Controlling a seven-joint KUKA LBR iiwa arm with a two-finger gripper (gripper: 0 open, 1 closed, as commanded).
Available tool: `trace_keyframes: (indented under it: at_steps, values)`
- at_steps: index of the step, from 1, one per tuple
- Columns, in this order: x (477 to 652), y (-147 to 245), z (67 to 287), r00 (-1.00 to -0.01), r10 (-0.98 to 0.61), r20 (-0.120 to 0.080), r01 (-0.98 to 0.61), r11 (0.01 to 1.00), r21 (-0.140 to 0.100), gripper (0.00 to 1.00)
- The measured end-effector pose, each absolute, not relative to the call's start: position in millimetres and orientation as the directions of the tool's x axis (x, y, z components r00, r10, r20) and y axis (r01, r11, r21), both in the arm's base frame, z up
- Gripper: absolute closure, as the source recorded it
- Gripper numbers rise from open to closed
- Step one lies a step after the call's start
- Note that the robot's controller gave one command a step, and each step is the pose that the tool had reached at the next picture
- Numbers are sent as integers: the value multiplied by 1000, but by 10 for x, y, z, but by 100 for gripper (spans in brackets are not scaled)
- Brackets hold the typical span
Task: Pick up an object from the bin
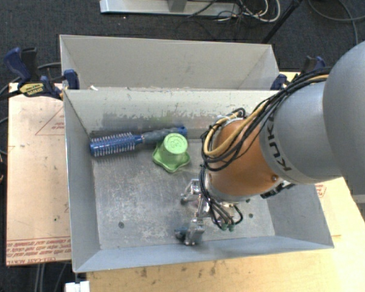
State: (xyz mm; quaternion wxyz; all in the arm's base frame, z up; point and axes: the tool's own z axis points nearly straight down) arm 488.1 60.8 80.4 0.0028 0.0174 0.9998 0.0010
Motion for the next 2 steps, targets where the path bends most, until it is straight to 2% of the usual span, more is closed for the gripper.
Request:
trace_keyframes:
  at_steps: [1,2]
  values:
    - [4868,613,806,-999,35,2,35,999,2,100]
    - [4950,513,2209,-999,-39,-10,-39,999,1,100]
